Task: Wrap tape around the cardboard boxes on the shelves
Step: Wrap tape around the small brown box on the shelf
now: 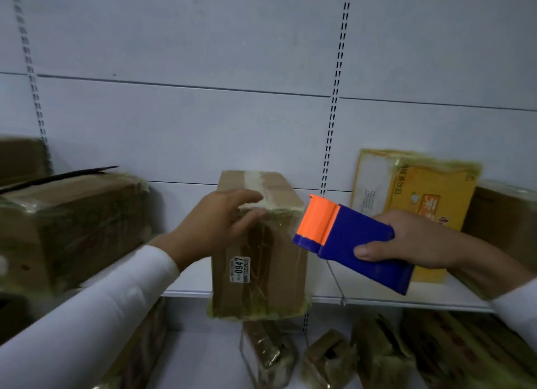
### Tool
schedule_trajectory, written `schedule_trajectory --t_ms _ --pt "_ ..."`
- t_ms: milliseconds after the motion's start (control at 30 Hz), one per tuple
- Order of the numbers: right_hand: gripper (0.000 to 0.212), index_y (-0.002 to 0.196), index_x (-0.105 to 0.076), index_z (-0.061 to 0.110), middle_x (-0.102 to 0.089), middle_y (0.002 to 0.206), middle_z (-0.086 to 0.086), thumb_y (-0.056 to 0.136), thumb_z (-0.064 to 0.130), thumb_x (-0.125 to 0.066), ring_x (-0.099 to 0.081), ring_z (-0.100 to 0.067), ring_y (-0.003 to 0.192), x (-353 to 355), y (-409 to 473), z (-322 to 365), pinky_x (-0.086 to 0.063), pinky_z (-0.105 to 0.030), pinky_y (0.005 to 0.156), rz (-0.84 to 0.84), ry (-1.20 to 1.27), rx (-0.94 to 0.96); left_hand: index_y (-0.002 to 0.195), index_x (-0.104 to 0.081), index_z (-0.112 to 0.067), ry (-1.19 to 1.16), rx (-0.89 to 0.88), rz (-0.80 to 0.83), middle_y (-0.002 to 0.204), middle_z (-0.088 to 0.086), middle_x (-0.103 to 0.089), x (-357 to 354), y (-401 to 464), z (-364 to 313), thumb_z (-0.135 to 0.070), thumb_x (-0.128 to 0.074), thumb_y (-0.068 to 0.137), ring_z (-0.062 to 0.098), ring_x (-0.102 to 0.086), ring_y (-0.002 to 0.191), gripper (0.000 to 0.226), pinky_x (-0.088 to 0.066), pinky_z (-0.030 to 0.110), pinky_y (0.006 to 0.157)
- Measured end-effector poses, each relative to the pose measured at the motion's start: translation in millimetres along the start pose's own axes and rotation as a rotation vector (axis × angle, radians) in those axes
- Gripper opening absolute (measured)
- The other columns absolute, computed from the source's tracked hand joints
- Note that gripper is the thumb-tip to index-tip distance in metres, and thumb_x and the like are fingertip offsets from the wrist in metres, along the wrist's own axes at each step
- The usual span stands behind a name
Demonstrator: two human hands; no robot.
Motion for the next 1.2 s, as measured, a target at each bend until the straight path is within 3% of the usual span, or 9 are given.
schedule_trajectory --t_ms 133,233,333,467,567,700,900,1033,1200 --pt "0.042 0.083 -0.065 0.021 -0.073 0.077 0.001 0.063 0.058 -0.072 -0.071 -0.013 0.070 -31 8 14 -0.050 -0.022 0.060 0.064 -0.037 0.044 0.119 -0.063 -0.016 -0.269 0.075 0.057 0.109 -0.006 -0.069 -6 -24 -3 -0.038 -0.052 0.089 0.001 -0.062 0.099 0.039 -0.047 0.015 0.085" --pt "0.035 0.083 -0.065 0.021 -0.073 0.077 0.002 0.069 0.052 -0.073 -0.071 -0.014 0.071 -46 14 22 -0.052 -0.024 0.062 0.094 -0.064 0.065 0.126 -0.056 -0.014 -0.548 0.227 0.211 0.115 -0.001 -0.068 -13 -37 4 -0.030 -0.053 0.094 0.005 -0.062 0.107 0.036 -0.050 0.026 0.093" --pt "0.032 0.087 -0.065 0.019 -0.073 0.080 0.001 0.072 0.046 -0.071 -0.072 -0.016 0.074 -55 20 28 -0.053 -0.023 0.063 0.116 -0.058 0.077 0.121 -0.060 -0.008 -0.711 0.322 0.231 0.108 0.011 -0.069 -11 -46 5 -0.014 -0.050 0.098 0.020 -0.066 0.098 0.026 -0.055 0.035 0.086" --pt "0.033 0.091 -0.064 0.020 -0.074 0.084 0.004 0.073 0.047 -0.070 -0.072 -0.015 0.078 -64 28 31 -0.055 -0.024 0.067 0.137 -0.082 0.092 0.103 -0.066 0.001 -0.818 0.384 0.216 0.091 0.019 -0.068 -8 -52 6 -0.016 -0.049 0.098 0.024 -0.062 0.082 0.025 -0.052 0.046 0.082" --pt "0.032 0.090 -0.064 0.022 -0.074 0.083 0.004 0.073 0.047 -0.070 -0.072 -0.014 0.077 -63 34 30 -0.055 -0.024 0.067 0.140 -0.089 0.095 0.098 -0.065 0.006 -0.921 0.413 0.189 0.079 0.008 -0.065 -4 -53 8 -0.023 -0.045 0.099 0.018 -0.060 0.075 0.035 -0.051 0.036 0.074" --pt "0.031 0.090 -0.064 0.021 -0.074 0.082 0.003 0.074 0.046 -0.070 -0.072 -0.015 0.077 -58 38 27 -0.054 -0.022 0.065 0.152 -0.067 0.097 0.091 -0.065 -0.002 -0.913 0.384 0.219 0.076 0.001 -0.064 -7 -52 7 -0.030 -0.050 0.093 0.015 -0.059 0.075 0.032 -0.050 0.032 0.073" --pt "0.033 0.095 -0.063 0.019 -0.074 0.088 0.002 0.074 0.045 -0.070 -0.073 -0.017 0.082 -58 42 21 -0.058 -0.026 0.069 0.188 -0.059 0.108 0.090 -0.061 -0.010 -0.940 0.405 0.188 0.083 0.015 -0.062 -22 -52 14 -0.020 -0.059 0.092 0.021 -0.058 0.076 0.011 -0.049 0.038 0.073" --pt "0.036 0.094 -0.064 0.021 -0.074 0.089 0.001 0.073 0.048 -0.070 -0.073 -0.018 0.083 -56 46 14 -0.059 -0.030 0.072 0.210 -0.069 0.097 0.110 -0.063 -0.005 -0.965 0.422 0.165 0.099 0.030 -0.062 -28 -49 19 -0.022 -0.055 0.094 0.031 -0.060 0.085 0.024 -0.050 0.041 0.078" --pt "0.041 0.094 -0.063 0.020 -0.074 0.089 0.001 0.070 0.053 -0.070 -0.072 -0.017 0.082 -55 51 7 -0.058 -0.027 0.071 0.236 -0.066 0.103 0.097 -0.068 0.000 -0.942 0.400 0.193 0.082 0.012 -0.065 -33 -48 18 -0.021 -0.056 0.090 0.016 -0.060 0.075 0.025 -0.051 0.033 0.074"
Point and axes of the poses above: each hand's wrist, its own y-axis towards the middle knuckle, its own x-axis out of the back of the hand, z = x × y, the point moved 6 cm from there along y, towards the middle knuckle
